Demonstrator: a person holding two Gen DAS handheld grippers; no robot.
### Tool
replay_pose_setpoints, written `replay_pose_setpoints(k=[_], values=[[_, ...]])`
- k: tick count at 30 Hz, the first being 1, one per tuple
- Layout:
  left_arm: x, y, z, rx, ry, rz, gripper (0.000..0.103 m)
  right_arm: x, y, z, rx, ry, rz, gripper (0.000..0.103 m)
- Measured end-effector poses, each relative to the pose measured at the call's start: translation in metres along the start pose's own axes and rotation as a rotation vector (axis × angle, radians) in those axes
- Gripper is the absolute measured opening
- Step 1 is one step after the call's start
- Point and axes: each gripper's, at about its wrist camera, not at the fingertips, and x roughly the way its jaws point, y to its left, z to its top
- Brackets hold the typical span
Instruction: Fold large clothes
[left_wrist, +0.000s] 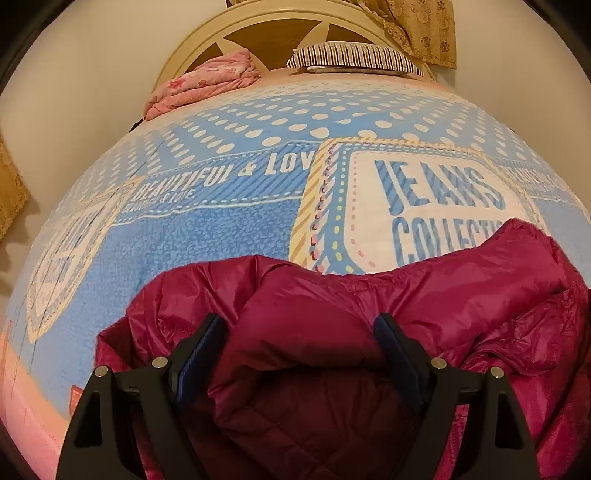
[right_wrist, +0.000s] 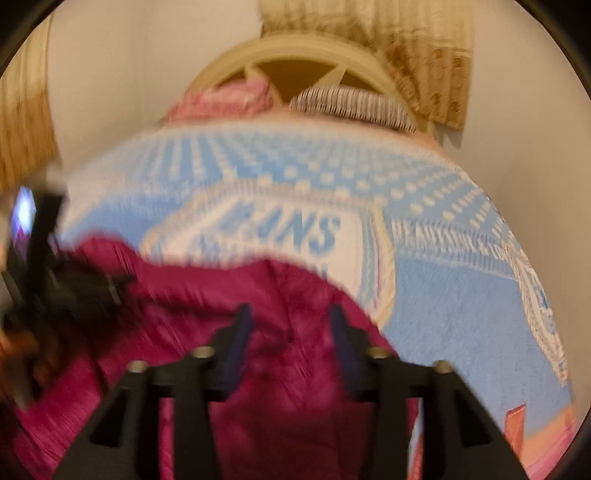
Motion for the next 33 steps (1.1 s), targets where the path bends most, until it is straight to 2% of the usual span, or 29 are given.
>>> replay_pose_setpoints(k=[3, 4, 7, 12, 18, 33], values=[[-0.018, -0.003, 0.011, -0.026, -0.061, -0.032, 0.084, 0.018, 0.013, 0.021, 0.012, 0.017, 0.030, 0.060], [-0.024, -0.004, 0.016, -0.031, -0.082, -0.064, 0.084, 0.027, 0.017, 0.026, 0.023, 0.027, 0.043, 0.059], [-0.019, -0.007, 0.024, -0.028, -0.083, -0.105, 0.084, 0.056, 0.030, 0.028, 0.048, 0.065, 0.085, 0.055], [0.018, -0.005, 0.009, -0.043, -0.003, -0.086, 0.084, 0.082, 0.038, 0.002, 0.058, 0.132, 0.085, 0.051], [0.025, -0.009, -0.001, -0.032, -0.018, -0.095, 0.086, 0.088, 0.029, -0.020, 0.071, 0.145, 0.097, 0.049], [0.034, -0.020, -0.004, 0.011, -0.004, -0.036, 0.089, 0.097, 0.038, -0.026, 0.035, 0.152, 0.051, 0.049]])
